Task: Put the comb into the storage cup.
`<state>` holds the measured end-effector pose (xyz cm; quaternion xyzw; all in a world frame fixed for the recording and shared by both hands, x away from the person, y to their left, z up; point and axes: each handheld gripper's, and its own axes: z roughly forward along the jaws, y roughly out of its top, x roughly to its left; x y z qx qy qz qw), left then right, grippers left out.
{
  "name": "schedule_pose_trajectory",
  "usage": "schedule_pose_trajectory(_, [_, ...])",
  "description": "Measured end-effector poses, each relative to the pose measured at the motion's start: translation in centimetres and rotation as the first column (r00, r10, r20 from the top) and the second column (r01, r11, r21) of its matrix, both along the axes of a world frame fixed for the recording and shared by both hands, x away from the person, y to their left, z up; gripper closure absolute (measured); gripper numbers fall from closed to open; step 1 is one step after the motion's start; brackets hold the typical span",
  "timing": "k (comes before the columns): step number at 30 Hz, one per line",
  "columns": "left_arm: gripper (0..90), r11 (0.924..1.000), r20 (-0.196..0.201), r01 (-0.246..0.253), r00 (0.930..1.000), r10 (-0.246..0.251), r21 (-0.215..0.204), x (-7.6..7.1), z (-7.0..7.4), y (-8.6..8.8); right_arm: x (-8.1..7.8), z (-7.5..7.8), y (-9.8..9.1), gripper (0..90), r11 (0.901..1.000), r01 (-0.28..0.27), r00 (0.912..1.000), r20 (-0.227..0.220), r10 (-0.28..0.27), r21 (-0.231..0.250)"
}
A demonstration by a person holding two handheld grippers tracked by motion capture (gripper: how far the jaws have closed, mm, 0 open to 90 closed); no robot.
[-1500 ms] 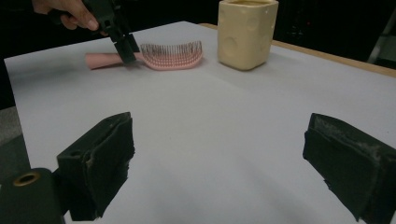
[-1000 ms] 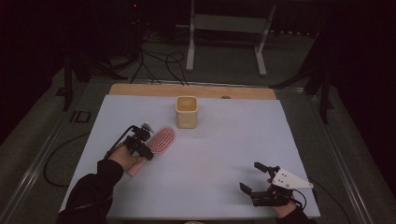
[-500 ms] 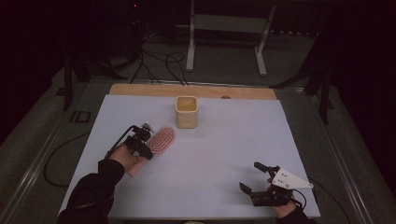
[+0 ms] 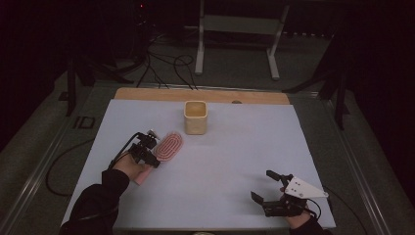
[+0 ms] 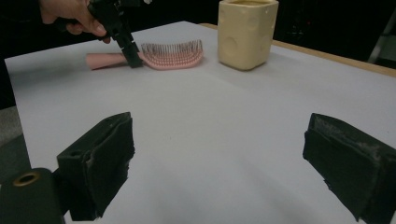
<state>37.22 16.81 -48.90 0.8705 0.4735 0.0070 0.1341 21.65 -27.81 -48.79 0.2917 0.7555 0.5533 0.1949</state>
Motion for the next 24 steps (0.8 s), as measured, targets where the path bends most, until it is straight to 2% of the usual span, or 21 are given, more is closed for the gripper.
schedule_pose_trajectory(7, [71.2, 0.9998, 0.034, 0.012, 0.9994, -0.012, -0.018, -0.5, 0.2, 0.2, 0.0, 0.0, -0.1, 8.6, 1.0, 0.003, 1.0, -0.006, -0.003, 0.007])
schedule_pose_trajectory(17, [71.2, 0.9984, 0.084, 0.025, 0.9963, -0.021, -0.051, -1.3, 1.5, 0.4, 0.1, 0.0, 0.0, 8.6, 1.0, 0.002, 1.0, -0.004, -0.002, 0.002])
schedule_pose_trajectory(19, [71.2, 0.9988, 0.101, 0.024, 0.9947, -0.02, -0.043, -1.4, 1.8, 0.4, 0.1, 0.0, 0.0, 8.6, 1.0, 0.003, 1.0, -0.008, -0.003, 0.007])
schedule_pose_trajectory(24, [71.2, 0.9974, 0.114, 0.043, 0.9928, -0.036, -0.057, -1.7, 2.4, 0.3, 0.1, 0.0, 0.0, 8.6, 1.0, 0.002, 1.0, -0.004, -0.002, 0.005])
